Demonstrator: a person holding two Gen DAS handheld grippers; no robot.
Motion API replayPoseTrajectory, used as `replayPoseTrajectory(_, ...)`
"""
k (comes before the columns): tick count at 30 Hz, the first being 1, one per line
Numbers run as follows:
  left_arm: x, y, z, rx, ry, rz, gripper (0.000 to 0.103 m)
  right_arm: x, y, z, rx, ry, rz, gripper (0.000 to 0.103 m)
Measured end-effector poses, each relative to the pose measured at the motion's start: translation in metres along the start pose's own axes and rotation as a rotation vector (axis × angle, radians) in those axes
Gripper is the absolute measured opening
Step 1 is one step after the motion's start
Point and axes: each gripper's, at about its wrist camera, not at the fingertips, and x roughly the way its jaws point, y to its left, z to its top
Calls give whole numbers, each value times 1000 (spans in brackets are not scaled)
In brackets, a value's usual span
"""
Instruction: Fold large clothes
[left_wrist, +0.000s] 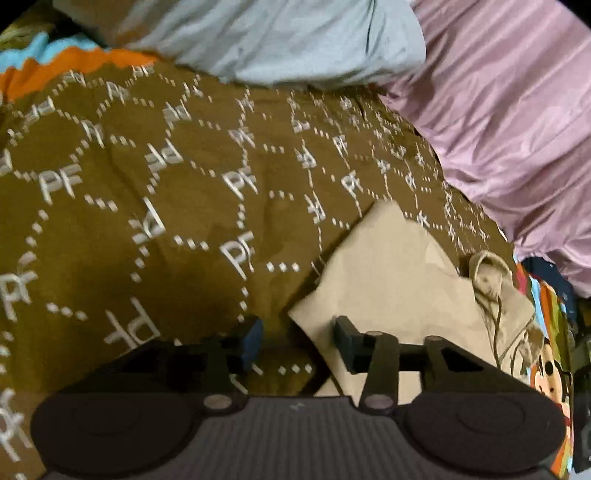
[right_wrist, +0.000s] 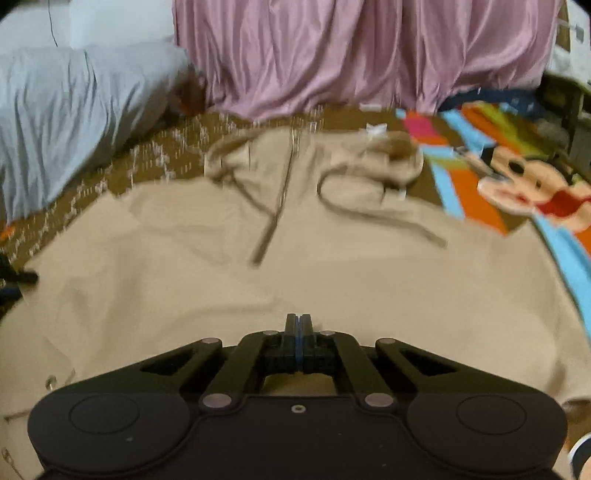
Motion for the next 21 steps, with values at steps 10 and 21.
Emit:
replayPoseTrajectory(10,16,-17,-11,185,-45,178,53,-13,33,-19,-122,-2,79,33)
replayPoseTrajectory(21,13,-33,-17,269,-15,308,74,-14,34,-38,-233,16,11,40)
